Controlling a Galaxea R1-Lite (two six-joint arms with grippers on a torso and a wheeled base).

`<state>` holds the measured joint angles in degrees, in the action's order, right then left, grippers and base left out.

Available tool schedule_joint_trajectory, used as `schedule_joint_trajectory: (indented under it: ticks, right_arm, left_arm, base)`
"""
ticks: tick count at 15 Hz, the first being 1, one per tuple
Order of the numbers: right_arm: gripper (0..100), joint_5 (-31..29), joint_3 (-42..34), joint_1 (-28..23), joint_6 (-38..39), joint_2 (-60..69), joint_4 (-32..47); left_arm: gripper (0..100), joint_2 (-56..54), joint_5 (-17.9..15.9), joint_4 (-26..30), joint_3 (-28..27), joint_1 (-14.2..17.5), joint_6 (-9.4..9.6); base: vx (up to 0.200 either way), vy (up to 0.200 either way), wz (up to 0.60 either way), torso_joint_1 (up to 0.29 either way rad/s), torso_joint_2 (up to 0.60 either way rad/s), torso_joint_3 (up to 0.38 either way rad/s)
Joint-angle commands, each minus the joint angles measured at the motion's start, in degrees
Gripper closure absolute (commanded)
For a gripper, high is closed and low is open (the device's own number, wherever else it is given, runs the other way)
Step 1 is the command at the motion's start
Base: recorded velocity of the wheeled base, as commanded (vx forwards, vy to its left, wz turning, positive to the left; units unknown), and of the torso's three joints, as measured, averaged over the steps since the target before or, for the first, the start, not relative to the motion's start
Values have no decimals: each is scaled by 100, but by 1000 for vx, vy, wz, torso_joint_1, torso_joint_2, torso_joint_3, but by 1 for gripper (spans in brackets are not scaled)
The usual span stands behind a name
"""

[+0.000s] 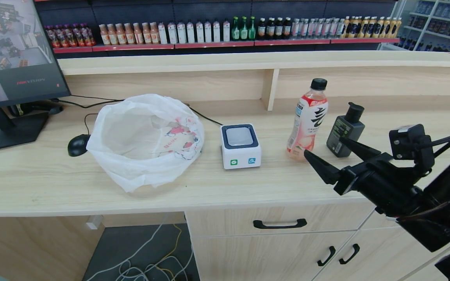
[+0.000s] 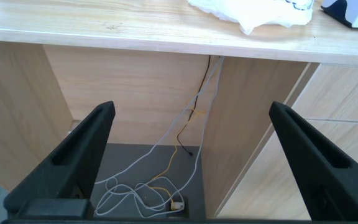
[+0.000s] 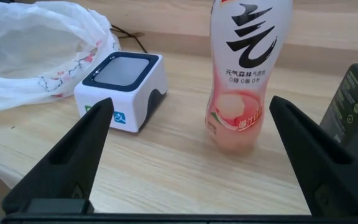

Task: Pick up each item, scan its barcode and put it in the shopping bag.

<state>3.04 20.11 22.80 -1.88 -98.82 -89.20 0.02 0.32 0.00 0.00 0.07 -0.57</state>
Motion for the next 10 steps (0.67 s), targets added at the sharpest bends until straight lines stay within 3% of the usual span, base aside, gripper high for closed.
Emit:
schedule_joint_trajectory:
  ticks: [1, 10]
  right_arm:
    - [0, -66, 177, 49, 12, -270, -1]
    - [0, -418, 713, -100, 3, -586, -1]
  left_arm:
    - [0, -2, 3, 0, 0, 1, -4]
    - [0, -2, 3, 0, 0, 1, -4]
  base:
    - [0, 0, 0, 0, 0, 0]
    - [0, 0, 0, 0, 0, 0]
